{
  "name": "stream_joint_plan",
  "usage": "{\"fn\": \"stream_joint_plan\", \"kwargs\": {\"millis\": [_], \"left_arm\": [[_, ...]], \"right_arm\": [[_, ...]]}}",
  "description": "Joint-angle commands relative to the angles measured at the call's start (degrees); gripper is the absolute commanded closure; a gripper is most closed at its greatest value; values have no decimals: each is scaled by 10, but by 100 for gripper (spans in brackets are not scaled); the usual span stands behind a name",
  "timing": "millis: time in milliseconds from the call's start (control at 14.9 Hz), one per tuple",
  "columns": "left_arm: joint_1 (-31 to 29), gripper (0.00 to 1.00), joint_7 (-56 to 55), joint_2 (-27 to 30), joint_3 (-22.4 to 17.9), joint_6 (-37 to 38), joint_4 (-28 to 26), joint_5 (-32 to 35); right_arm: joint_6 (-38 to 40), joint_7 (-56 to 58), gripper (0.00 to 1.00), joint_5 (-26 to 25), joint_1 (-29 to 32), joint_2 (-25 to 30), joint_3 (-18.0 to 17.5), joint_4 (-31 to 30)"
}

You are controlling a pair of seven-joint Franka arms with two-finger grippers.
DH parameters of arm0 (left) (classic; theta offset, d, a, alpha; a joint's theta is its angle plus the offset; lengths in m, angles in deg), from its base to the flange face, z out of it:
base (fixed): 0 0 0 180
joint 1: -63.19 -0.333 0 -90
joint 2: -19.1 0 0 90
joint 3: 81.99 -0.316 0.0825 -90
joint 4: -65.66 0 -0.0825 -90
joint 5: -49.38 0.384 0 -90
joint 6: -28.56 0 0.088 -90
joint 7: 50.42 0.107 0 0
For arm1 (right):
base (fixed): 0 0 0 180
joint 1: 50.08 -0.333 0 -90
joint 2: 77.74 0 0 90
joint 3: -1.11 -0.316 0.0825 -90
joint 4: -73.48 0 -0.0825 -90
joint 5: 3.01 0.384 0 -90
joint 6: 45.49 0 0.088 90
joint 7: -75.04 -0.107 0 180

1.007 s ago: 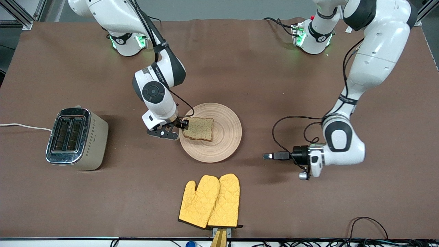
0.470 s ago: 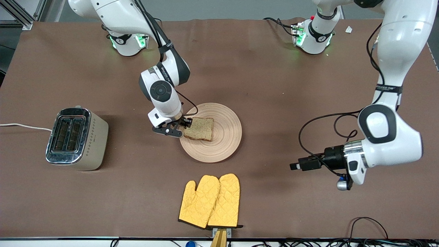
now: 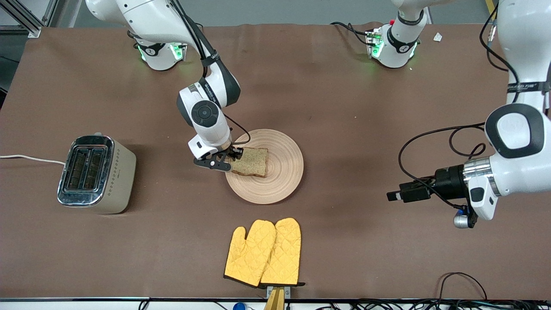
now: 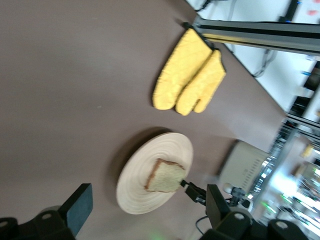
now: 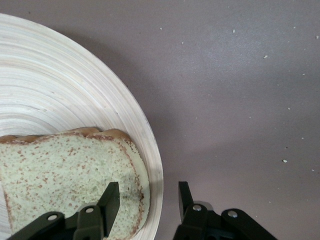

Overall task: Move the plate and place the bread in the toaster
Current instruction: 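Grasp the bread slice with the right gripper while the left gripper withdraws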

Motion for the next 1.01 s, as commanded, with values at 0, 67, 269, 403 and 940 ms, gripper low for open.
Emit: {"fn": "stream_joint_plan", "kwargs": {"millis": [0, 67, 269, 403, 940], "left_arm": [[3, 0, -60, 52, 0, 21, -13, 79], [5, 0, -66, 65, 0, 32, -13, 115], [6, 0, -86, 108, 2, 88, -13, 238], [5, 0, -82, 138, 2, 117, -13, 295], [2, 0, -8, 209, 2, 199, -11, 438]], "right_arm": [[-9, -16, 46, -13, -8, -2, 5, -3], [-9, -16, 46, -13, -8, -3, 5, -3], [-10, -16, 47, -11, -13, -6, 5, -2], [-11, -16, 47, -11, -14, -8, 5, -1], [-22, -16, 56, -10, -16, -12, 5, -1]]}}
